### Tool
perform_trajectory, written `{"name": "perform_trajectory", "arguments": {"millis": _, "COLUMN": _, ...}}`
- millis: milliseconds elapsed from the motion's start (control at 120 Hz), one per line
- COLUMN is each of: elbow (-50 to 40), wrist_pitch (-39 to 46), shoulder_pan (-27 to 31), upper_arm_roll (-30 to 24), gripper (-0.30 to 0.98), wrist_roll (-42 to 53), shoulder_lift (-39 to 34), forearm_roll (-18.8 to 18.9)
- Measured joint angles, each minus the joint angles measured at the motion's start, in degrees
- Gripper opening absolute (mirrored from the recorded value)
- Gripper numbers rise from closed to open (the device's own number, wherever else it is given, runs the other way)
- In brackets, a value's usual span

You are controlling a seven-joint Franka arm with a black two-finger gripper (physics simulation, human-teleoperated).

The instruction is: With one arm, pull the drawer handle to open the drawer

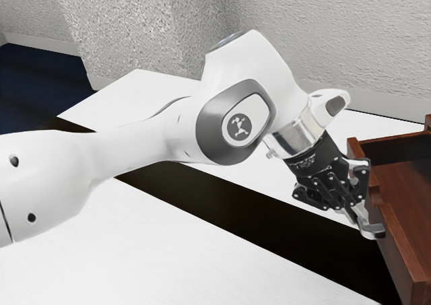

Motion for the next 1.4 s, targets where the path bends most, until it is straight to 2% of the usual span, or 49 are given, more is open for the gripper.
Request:
{"name": "perform_trajectory", "arguments": {"millis": 625, "elbow": -8.0, "wrist_pitch": 0.59, "shoulder_pan": 0.81, "upper_arm_roll": 1.11, "gripper": -0.1, "wrist_roll": -0.34, "shoulder_lift": -6.41, "forearm_roll": 0.51}}
{"name": "perform_trajectory", "arguments": {"millis": 1025, "elbow": -11.78, "wrist_pitch": 1.4, "shoulder_pan": -1.04, "upper_arm_roll": 2.29, "gripper": -0.1, "wrist_roll": -0.67, "shoulder_lift": -9.25, "forearm_roll": 0.93}}
{"name": "perform_trajectory", "arguments": {"millis": 1400, "elbow": -12.66, "wrist_pitch": 1.83, "shoulder_pan": -1.62, "upper_arm_roll": 2.82, "gripper": 0.02, "wrist_roll": -0.92, "shoulder_lift": -10.2, "forearm_roll": 0.13}}
